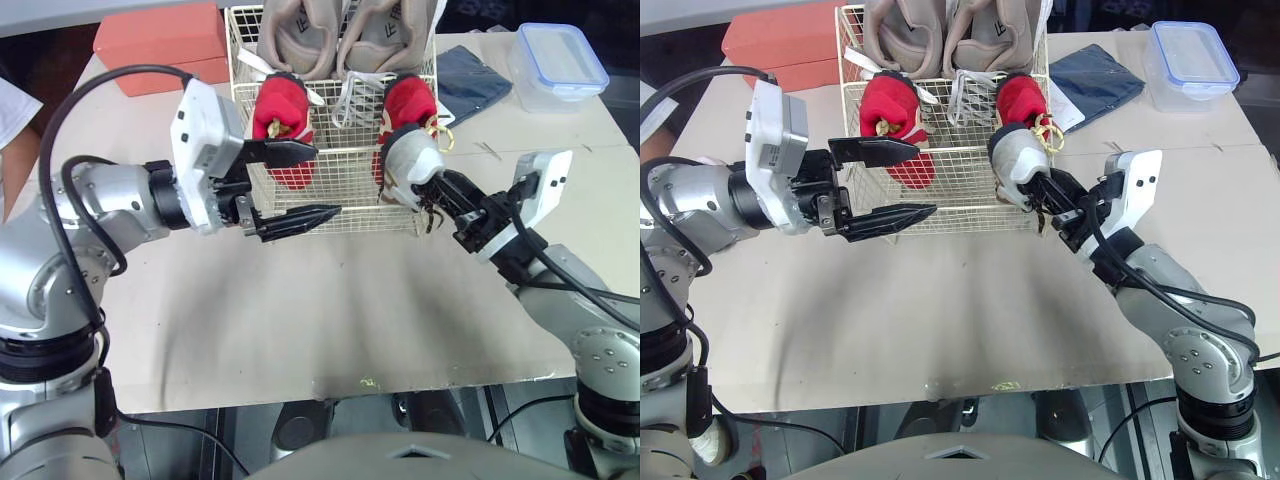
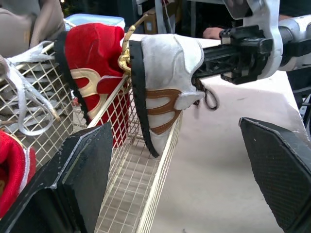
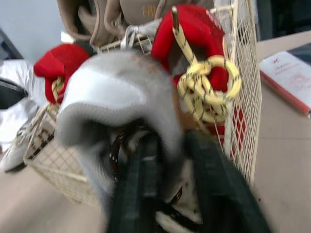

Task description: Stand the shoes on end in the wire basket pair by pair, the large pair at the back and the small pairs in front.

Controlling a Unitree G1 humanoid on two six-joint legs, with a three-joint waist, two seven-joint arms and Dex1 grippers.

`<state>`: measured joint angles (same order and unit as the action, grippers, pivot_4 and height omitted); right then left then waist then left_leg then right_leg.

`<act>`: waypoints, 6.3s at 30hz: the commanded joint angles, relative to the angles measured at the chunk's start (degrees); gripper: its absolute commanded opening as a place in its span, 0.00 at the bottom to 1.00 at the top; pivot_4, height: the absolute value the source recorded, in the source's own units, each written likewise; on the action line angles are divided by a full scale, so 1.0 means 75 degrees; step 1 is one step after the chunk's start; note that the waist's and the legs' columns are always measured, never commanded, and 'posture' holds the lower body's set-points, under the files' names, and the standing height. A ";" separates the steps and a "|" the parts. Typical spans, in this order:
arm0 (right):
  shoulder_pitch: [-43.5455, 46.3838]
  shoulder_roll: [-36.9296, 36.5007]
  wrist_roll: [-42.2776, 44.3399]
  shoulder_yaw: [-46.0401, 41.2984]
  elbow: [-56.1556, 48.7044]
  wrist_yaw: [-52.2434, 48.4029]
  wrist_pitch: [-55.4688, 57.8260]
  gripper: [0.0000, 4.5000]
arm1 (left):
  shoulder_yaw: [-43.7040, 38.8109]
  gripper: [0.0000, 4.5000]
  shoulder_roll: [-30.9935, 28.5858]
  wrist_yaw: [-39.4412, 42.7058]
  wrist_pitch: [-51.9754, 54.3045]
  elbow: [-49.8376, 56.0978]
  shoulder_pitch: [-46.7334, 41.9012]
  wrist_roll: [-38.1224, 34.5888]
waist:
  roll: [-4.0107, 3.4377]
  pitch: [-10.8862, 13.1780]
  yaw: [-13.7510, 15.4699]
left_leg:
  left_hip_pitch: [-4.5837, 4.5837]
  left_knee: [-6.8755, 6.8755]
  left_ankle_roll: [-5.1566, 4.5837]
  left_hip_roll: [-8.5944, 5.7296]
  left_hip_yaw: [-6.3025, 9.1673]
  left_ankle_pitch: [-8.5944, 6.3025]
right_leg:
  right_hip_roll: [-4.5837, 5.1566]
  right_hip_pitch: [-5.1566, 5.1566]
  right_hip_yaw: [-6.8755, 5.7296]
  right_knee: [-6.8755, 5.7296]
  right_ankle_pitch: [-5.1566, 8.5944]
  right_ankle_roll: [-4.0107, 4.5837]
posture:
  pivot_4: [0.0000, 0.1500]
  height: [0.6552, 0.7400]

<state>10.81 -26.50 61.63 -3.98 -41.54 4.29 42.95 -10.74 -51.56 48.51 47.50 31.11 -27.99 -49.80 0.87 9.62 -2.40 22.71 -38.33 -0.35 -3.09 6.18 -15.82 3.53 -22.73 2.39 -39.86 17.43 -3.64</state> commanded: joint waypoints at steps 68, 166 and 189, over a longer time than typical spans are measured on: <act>0.4464 -0.1317 -0.1595 0.0087 0.1783 -0.6676 -0.0810 1.00 | -0.2789 0.04 0.0025 -0.2806 -0.6610 -1.0642 0.0546 0.4410 | 0.0054 -0.0012 -0.0020 | 0.0028 0.0006 -0.0001 -0.0014 0.0014 -0.0003 | 0.0065 -0.0048 -0.0021 -0.0008 -0.0001 0.0000 | 1.00 1.00; 0.4601 -0.0264 0.0029 -0.0782 0.3966 -0.7582 -0.0060 0.03 | -0.1767 0.99 0.0818 0.0349 -0.0711 -0.1455 0.0625 -0.3392 | 0.0067 -0.0027 -0.0224 | 0.0131 -0.0051 0.0008 -0.0023 0.0069 0.0005 | 0.0061 -0.0100 -0.0076 -0.0021 -0.0006 0.0006 | 1.00 1.00; 0.4578 0.0328 0.0424 -0.0104 0.3120 -0.7647 0.0277 0.03 | -0.0448 0.99 0.1175 0.1353 -0.0512 -0.1927 -0.0051 -0.2554 | 0.0065 -0.0027 -0.0196 | 0.0135 -0.0058 0.0009 -0.0026 0.0071 0.0005 | 0.0066 -0.0099 -0.0080 -0.0015 -0.0006 0.0006 | 1.00 1.00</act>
<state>44.08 -24.34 63.28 -4.43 -15.97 -52.52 45.15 -13.87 -42.80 57.76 43.57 16.23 -27.18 -68.91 1.36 9.41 -3.87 23.72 -38.77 -0.28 -3.29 6.72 -15.78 4.02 -23.48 1.79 -39.98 17.38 -3.60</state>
